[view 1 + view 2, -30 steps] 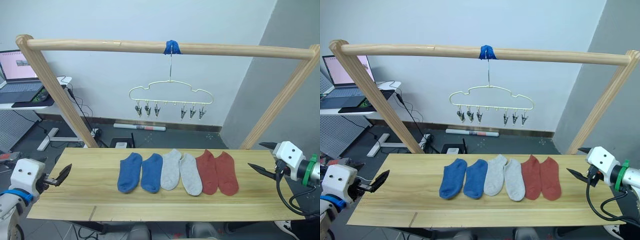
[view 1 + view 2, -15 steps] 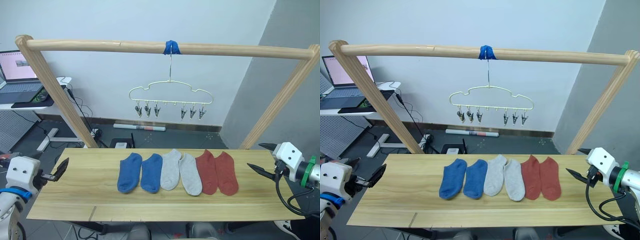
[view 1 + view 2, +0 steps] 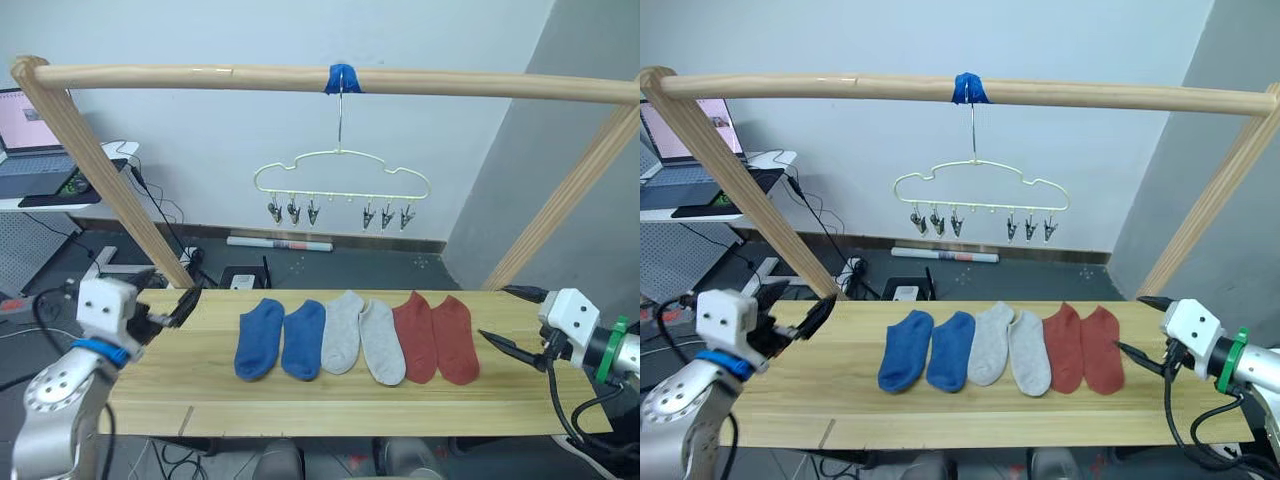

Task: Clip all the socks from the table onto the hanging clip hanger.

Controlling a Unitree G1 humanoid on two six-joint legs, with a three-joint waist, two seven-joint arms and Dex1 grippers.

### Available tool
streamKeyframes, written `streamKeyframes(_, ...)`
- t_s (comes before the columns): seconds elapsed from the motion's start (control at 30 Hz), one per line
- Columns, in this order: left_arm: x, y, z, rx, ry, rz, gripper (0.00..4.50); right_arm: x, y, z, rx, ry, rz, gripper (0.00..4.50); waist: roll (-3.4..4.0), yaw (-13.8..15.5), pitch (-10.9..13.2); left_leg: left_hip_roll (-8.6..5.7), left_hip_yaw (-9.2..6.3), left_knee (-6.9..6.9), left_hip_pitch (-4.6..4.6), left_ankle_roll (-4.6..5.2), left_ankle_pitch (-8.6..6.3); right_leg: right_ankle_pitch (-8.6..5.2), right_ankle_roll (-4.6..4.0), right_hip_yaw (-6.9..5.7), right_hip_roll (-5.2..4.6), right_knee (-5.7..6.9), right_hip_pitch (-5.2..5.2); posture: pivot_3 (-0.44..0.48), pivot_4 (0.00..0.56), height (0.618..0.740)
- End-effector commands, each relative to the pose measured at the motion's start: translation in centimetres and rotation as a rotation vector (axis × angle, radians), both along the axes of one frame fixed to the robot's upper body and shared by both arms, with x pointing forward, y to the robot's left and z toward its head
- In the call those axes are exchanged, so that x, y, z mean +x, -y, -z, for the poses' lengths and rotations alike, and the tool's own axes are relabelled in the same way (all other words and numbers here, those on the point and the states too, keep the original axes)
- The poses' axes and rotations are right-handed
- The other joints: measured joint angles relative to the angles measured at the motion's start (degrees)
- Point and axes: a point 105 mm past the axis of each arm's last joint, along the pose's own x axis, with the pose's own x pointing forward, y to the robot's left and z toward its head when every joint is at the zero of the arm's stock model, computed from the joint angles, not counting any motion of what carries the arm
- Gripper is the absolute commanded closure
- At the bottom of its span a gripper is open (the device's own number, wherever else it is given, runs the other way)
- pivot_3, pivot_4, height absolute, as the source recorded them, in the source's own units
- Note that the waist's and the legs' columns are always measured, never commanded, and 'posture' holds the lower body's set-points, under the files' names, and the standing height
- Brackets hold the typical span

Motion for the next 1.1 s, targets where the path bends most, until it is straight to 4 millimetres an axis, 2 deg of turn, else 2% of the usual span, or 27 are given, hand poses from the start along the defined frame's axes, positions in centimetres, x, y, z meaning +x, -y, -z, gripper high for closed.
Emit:
streamKeyframes(0.03, 1.4, 2.0, -1.9, -0.022, 0.077, 0.015, 0.02, -0.2, -3.6, -2.9, 0.078, 0.074, -0.084, 0.0, -0.04, -0.4, 0.7, 0.0, -0.01, 0.0, 0.0, 0.0, 0.0, 0.0, 0.01, 0.0, 0.01, 0.0, 0.02, -0.149, 0.188, 0.733)
streamKeyframes(0.2, 2.9, 4.5, -3.6, -0.068, 0.14, 0.066, 0.02, 0.3, -7.9, -6.1, 0.22, 0.119, -0.149, 0.0, -0.35, -1.4, 2.5, 0.0, -0.03, -0.01, -0.21, 0.0, 0.0, 0.1, 0.14, 0.03, 0.03, -0.05, -0.16, -0.166, 0.225, 0.733)
streamKeyframes(0.33, 3.7, 5.7, -4.5, -0.094, 0.178, 0.097, 0.02, 1.4, -9.9, -8.1, 0.316, 0.143, -0.152, 0.0, -0.35, -1.5, 3.8, 0.0, -0.17, 0.01, -0.65, 0.0, 0.01, 0.32, 0.17, -0.08, 0.04, -0.02, -0.52, -0.179, 0.248, 0.733)
streamKeyframes(0.53, 4.5, 6.4, -5.5, -0.158, 0.216, 0.08, 0.02, 1.4, -10.7, -8.5, 0.358, 0.116, -0.139, 0.0, -0.2, -1.2, 5.6, 0.0, -0.24, -0.03, -0.87, 0.01, -0.01, 0.33, 0.07, -0.18, 0.0, -0.18, -0.59, -0.193, 0.276, 0.733)
streamKeyframes(0.63, 4.8, 6.7, -5.7, -0.166, 0.235, 0.084, 0.61, 1.1, -10.7, -8.5, 0.36, 0.103, -0.131, 0.0, -0.2, -1.3, 6.5, -0.01, -0.24, -0.05, -0.93, 0.02, -0.02, 0.32, 0.09, -0.18, -0.02, -0.23, -0.64, -0.202, 0.291, 0.733)
streamKeyframes(0.77, 5.3, 7.1, -5.7, -0.161, 0.235, 0.096, 1.75, 0.8, -11.3, -8.8, 0.358, 0.102, -0.147, 0.0, -0.19, -1.4, 7.1, -0.01, -0.24, -0.05, -0.98, 0.02, -0.02, 0.31, 0.1, -0.19, -0.01, -0.21, -0.71, -0.207, 0.298, 0.733)
streamKeyframes(0.97, 6.1, 7.8, -5.3, -0.155, 0.228, 0.109, 1.75, 0.5, -12.1, -9.5, 0.342, 0.112, -0.191, 0.0, -0.35, -1.9, 7.8, -0.01, -0.25, -0.05, -1.02, 0.02, -0.01, 0.24, 0.23, -0.2, -0.01, -0.21, -0.75, -0.213, 0.302, 0.733)
streamKeyframes(1.1, 7.0, 8.0, -5.7, -0.165, 0.258, 0.095, 1.75, 0.8, -12.5, -10.0, 0.341, 0.126, -0.2, 0.0, -0.36, -2.0, 7.9, -0.02, -0.26, 0.11, -1.85, 0.0, 0.0, 0.36, 0.13, -0.2, -0.01, -0.01, -1.61, -0.224, 0.301, 0.733)
